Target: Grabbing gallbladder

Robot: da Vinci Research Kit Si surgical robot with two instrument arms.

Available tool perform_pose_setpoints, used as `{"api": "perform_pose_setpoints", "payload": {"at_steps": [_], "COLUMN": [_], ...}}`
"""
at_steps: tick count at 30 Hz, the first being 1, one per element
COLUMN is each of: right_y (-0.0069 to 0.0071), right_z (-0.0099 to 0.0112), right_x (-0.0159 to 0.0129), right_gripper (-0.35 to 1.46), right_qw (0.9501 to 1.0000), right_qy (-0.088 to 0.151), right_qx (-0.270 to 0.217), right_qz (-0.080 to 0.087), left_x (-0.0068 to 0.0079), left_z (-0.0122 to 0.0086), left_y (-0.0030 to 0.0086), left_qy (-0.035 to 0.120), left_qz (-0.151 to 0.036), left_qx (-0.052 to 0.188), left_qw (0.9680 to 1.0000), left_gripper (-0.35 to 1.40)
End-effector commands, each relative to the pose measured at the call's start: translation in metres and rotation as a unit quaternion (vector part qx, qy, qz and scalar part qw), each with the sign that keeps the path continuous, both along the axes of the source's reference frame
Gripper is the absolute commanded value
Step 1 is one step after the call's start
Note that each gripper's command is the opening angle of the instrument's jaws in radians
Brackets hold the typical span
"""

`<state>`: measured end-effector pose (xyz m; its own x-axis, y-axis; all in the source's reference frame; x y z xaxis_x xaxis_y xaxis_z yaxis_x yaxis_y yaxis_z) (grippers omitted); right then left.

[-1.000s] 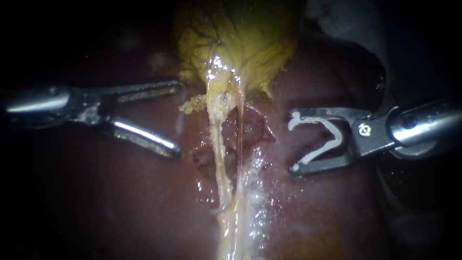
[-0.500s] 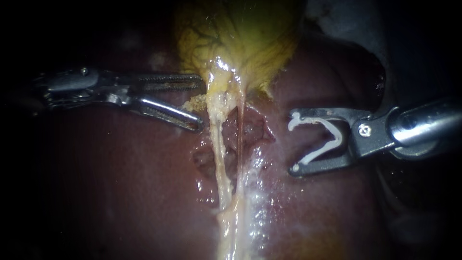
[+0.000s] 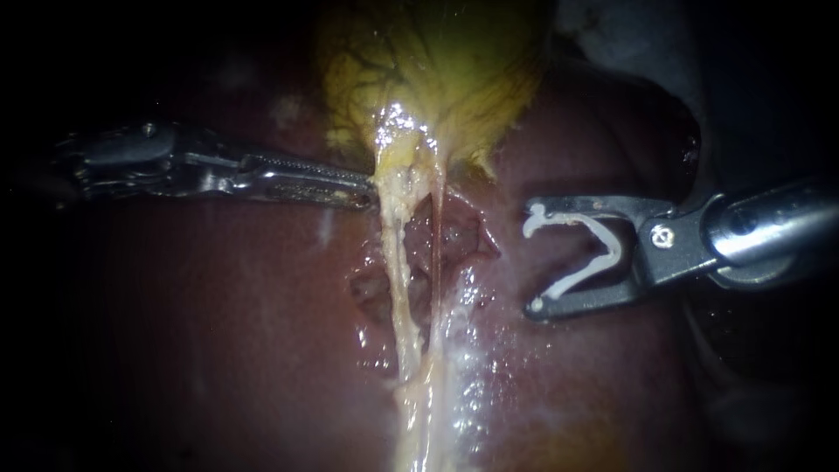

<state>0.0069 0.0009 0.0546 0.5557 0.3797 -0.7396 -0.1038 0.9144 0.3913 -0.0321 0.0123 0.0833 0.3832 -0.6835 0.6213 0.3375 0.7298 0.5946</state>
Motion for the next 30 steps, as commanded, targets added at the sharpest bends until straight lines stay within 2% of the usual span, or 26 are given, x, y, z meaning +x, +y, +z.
{"api": "perform_pose_setpoints", "payload": {"at_steps": [1,5,7,12,16,20,30], "right_y": [0.0,0.0,0.0,0.0,0.0,0.0,0.0], "right_z": [0.0,0.0,0.0,0.0,0.0,0.0001,0.0001], "right_x": [0.0,0.0,0.0,0.0,0.0,0.0,0.0], "right_gripper": [0.6,0.6,0.6,0.6,0.6,0.6,0.6], "right_qw": [1.0,1.0,1.0,1.0,1.0,1.0,1.0], "right_qy": [0.0,0.0,0.0,0.0,0.0,0.0,0.0], "right_qx": [0.0,0.0,0.0,0.0,0.0,0.0,0.0], "right_qz": [0.0,0.0,0.0,0.0,0.0,0.0,0.0], "left_x": [-0.0001,-0.0001,0.0,0.0012,0.0029,0.0041,0.0043], "left_z": [-0.0004,-0.0021,-0.0035,-0.0073,-0.0096,-0.0103,-0.0103], "left_y": [-0.0001,-0.0003,0.0,0.0025,0.0045,0.0054,0.0053], "left_qy": [-0.001,0.001,-0.001,0.003,0.001,0.003,0.004], "left_qz": [-0.001,0.0,0.001,-0.008,-0.02,-0.025,-0.027], "left_qx": [0.001,0.008,0.013,0.019,0.008,0.003,0.003], "left_qw": [1.0,1.0,0.9999,0.9998,0.9998,0.9997,0.9996], "left_gripper": [-0.35,-0.35,-0.35,-0.35,-0.35,-0.35,-0.35]}}
